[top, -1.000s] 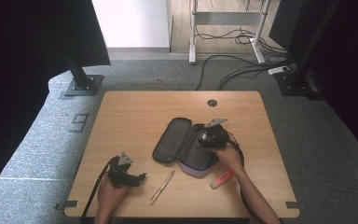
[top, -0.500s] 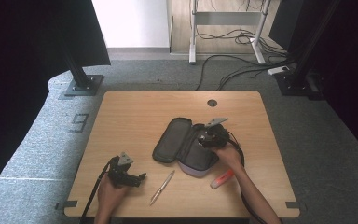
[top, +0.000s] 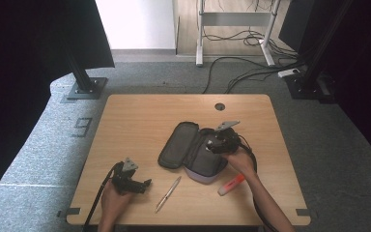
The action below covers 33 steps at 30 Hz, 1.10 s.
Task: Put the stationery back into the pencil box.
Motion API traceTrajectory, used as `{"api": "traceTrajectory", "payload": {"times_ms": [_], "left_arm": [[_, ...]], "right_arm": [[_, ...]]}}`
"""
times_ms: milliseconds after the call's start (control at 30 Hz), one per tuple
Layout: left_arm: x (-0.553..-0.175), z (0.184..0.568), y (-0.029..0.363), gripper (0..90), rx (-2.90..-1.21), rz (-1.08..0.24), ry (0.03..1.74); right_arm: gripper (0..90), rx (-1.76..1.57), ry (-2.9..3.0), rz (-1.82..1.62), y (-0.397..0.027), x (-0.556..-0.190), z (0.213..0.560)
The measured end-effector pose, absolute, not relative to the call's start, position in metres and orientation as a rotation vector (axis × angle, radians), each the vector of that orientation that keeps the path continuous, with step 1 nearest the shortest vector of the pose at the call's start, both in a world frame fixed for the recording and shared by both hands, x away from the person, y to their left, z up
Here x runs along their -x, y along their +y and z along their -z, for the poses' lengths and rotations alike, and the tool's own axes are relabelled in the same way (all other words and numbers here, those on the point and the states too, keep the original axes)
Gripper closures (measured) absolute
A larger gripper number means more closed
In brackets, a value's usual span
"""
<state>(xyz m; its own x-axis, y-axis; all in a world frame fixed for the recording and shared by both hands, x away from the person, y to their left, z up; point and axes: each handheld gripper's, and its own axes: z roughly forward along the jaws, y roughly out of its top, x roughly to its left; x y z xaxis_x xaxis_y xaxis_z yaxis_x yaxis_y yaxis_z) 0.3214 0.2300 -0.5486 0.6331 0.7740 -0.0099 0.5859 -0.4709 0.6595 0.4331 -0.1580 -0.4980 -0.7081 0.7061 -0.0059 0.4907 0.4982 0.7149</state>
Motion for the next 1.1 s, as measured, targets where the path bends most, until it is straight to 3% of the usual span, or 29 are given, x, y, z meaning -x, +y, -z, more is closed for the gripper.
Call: {"api": "traceTrajectory", "payload": {"times_ms": [1100], "left_arm": [[-0.321, 0.549, 0.230, 0.1, -2.220, -0.386, 1.058]], "right_arm": [[26.8, -0.954, 2.433, -1.074, -0.190, -0.391, 0.475]]}}
